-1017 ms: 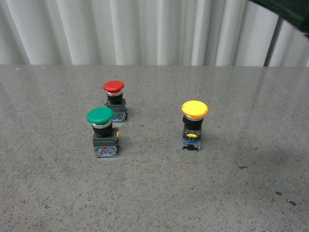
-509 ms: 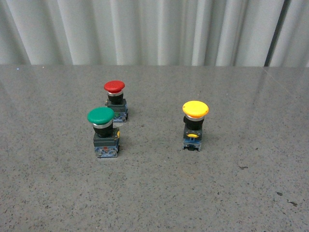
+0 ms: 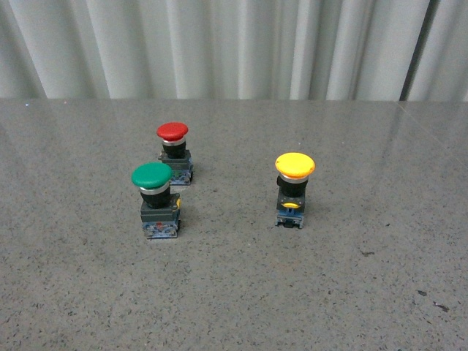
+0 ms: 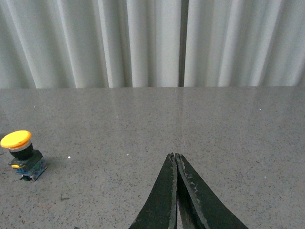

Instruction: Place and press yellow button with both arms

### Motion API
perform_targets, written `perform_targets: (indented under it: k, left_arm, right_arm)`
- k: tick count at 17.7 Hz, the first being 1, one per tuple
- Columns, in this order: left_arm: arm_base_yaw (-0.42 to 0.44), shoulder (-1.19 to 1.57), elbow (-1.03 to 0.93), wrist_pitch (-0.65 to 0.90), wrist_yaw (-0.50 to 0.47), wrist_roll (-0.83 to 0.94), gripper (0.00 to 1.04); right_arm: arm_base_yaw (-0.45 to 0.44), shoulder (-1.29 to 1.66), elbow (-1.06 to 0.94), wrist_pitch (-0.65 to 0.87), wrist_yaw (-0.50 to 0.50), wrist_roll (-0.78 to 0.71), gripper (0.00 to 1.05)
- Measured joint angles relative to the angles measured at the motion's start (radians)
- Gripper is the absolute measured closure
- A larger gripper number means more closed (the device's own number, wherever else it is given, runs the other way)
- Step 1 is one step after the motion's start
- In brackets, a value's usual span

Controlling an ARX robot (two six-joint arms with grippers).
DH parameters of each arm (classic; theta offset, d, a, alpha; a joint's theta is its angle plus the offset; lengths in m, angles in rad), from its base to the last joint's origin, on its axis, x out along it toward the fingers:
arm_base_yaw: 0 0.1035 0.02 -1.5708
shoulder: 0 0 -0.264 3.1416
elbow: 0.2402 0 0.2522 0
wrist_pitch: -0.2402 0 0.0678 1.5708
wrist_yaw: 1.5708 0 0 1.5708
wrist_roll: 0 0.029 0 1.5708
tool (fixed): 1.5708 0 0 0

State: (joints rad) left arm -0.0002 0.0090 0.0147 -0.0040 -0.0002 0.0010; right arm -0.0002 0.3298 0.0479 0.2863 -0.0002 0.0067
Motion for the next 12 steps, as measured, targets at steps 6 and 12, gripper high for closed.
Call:
perform_targets:
  k: [6,12]
  left_arm:
    - [0.0,0.0,0.0,0.0,0.0,0.0,0.07]
    - [0.0,0.0,0.0,-0.001,0.0,0.0,0.07]
  right_arm:
    - [0.0,-0.107,-0.036,-0.061,0.0,0.0,1.03]
    - [0.0,-0.326,-0.033,-0.271,-0.001,0.0,1.03]
